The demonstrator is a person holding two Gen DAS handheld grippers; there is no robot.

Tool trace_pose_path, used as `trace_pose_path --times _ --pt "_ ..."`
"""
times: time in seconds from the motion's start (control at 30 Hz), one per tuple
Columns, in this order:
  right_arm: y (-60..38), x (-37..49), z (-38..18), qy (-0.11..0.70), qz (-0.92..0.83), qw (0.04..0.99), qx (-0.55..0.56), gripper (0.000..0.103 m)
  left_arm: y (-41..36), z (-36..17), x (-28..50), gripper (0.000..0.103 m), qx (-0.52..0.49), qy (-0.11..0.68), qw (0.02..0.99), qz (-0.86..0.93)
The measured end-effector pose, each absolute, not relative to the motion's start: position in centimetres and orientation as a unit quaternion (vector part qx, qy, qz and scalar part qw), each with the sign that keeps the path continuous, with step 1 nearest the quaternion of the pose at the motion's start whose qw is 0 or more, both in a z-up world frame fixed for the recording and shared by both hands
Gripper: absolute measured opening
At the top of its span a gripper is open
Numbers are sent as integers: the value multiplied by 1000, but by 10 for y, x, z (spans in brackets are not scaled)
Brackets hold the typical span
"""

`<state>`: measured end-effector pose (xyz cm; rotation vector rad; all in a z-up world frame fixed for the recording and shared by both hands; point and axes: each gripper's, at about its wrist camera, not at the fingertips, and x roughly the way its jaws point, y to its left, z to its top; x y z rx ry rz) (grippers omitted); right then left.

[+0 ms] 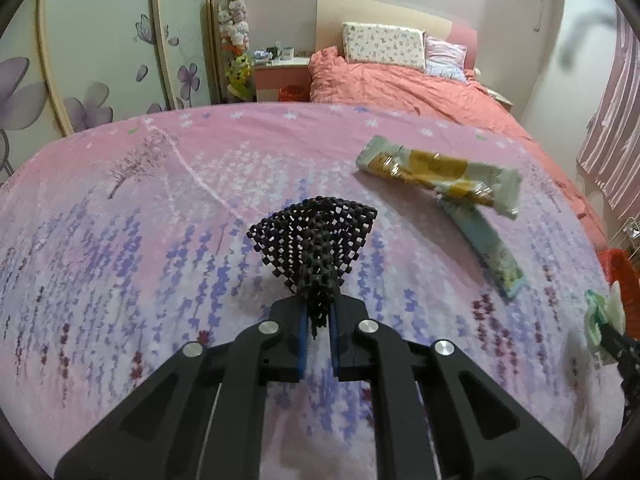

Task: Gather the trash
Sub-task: 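Carry the mesh pad and mint-green cloth over the orange basket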

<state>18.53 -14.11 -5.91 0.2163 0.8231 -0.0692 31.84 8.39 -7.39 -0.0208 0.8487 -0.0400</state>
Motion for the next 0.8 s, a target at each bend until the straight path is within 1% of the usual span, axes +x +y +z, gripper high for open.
trace_pose_path --times 0.3,0.53,0.8 --pt "-176 148 -3 337 -57 932 120 13 54 -20 280 10 -2 368 928 -54" --pt "-199 124 11 314 -84 938 119 13 0 10 244 10 8 346 930 -123" --pt "-237 96 20 287 -126 942 123 13 -78 25 215 10 15 335 916 -219"
